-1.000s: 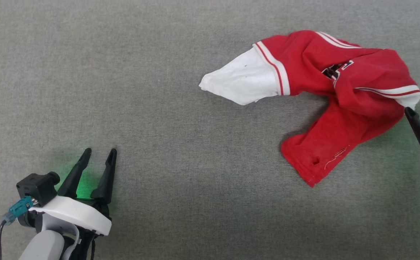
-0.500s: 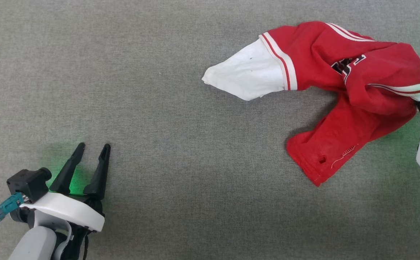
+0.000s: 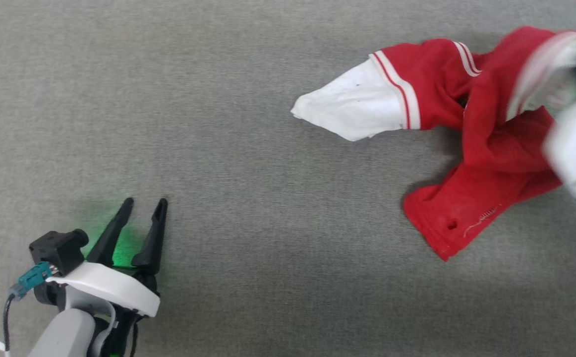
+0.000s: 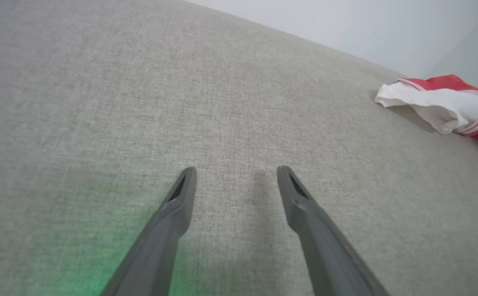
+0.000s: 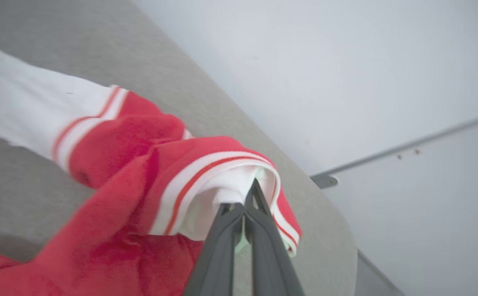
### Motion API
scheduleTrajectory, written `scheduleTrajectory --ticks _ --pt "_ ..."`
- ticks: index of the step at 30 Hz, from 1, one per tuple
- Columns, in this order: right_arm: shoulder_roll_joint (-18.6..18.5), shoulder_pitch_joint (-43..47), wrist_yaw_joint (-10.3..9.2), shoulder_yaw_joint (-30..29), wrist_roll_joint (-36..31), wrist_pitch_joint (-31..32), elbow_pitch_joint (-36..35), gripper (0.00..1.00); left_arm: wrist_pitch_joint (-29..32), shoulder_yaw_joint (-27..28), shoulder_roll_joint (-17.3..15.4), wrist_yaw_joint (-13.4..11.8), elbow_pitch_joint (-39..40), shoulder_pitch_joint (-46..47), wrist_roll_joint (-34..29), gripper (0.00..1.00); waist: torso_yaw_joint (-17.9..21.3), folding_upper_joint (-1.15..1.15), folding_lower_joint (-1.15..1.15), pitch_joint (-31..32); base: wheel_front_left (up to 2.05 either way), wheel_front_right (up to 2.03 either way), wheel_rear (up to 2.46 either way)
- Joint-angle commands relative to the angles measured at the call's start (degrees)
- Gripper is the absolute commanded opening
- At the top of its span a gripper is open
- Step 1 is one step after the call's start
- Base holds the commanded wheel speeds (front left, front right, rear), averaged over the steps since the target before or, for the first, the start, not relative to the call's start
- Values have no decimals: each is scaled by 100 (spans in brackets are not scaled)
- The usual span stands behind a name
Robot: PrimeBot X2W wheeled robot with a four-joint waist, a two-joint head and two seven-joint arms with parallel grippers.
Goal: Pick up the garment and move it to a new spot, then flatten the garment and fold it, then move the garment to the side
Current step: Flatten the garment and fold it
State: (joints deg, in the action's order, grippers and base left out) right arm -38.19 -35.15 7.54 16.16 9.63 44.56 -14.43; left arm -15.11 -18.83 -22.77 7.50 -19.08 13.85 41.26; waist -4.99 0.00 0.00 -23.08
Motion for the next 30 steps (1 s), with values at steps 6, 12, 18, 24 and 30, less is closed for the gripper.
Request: scheduleTrajectory --ticks 6,12,18,24,30 --pt "519 -1105 -13 1512 216 -40 727 0 -5 -76 104 -3 -69 127 55 100 -215 0 0 -4 0 0 0" --pt "1021 -1655 -13 2150 367 -583 1868 15 -5 -99 185 -3 -124 132 100 100 -349 0 0 -2 0 0 0" --pt "1123 -1577 -13 1811 594 -1055 2190 100 -5 28 142 -3 -165 -28 91 100 -227 0 0 111 0 0 0" --pt "790 -979 -12 982 1004 -525 1437 100 -5 92 144 -3 -112 -147 25 100 4 0 0 202 0 0 0" --pt "834 -701 -11 85 1155 176 1145 100 -4 -60 168 -3 -35 -17 13 100 43 0 0 38 0 0 0"
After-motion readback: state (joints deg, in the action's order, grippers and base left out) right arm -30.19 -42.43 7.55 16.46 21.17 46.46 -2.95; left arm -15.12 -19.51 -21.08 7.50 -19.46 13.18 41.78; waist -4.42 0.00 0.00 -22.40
